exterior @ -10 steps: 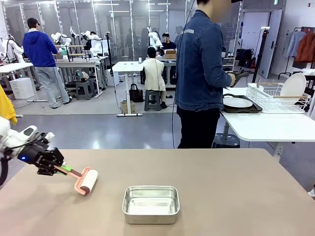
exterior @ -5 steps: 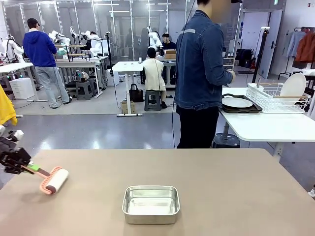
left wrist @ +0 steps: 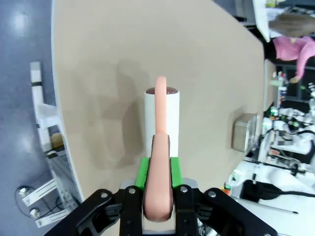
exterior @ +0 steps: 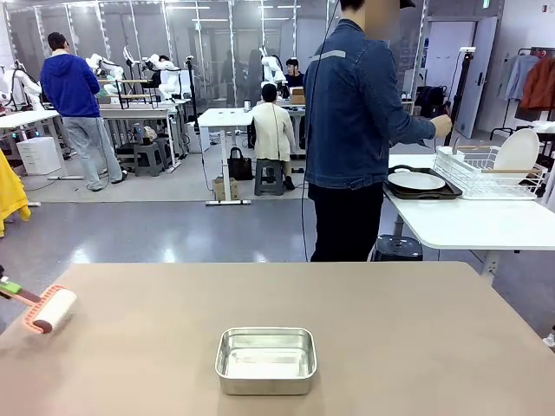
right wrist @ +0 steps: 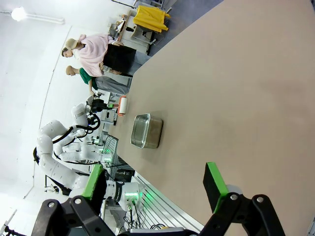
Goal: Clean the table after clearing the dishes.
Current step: When the right (or left) Handle tray is removed, use the right hand (or left hand) to clean the right (or left) side of the table with the Lint Roller.
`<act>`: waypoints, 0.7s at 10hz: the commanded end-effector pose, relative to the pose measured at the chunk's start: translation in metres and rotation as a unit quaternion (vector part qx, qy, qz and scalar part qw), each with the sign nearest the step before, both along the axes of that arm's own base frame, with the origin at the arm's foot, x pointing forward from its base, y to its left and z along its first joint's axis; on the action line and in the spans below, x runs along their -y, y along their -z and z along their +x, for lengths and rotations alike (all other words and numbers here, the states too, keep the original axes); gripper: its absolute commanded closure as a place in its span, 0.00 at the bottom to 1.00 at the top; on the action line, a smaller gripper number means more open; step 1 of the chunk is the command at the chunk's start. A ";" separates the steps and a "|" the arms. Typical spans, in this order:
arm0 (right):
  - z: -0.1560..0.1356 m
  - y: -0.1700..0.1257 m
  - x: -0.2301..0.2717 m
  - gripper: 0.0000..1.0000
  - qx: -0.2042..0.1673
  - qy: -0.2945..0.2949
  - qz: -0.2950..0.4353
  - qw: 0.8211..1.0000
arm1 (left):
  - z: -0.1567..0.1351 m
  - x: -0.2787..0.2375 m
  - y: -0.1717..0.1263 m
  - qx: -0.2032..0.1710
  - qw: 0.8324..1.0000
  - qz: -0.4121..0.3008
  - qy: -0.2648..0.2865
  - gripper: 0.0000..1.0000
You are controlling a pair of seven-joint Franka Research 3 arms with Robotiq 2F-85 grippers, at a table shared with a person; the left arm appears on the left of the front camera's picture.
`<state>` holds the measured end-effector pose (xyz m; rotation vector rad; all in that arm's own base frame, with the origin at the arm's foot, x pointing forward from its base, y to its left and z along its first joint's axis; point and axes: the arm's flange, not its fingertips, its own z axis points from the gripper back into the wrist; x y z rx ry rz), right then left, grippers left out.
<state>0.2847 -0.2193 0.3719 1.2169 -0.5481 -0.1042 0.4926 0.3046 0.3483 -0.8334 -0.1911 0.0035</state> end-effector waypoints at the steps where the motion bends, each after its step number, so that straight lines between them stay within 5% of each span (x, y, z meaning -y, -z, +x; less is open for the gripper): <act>1: -0.003 0.000 0.000 0.00 0.009 -0.005 -0.002 1.000 | -0.013 -0.027 -0.022 0.022 0.999 -0.041 0.017 0.79; 5: -0.003 0.000 0.000 0.00 0.009 -0.005 -0.002 1.000 | -0.061 -0.026 -0.078 0.089 0.991 -0.098 0.018 0.79; 7: -0.003 0.000 0.000 0.00 0.009 -0.005 -0.002 1.000 | -0.041 -0.039 -0.061 0.056 0.997 -0.050 0.007 0.79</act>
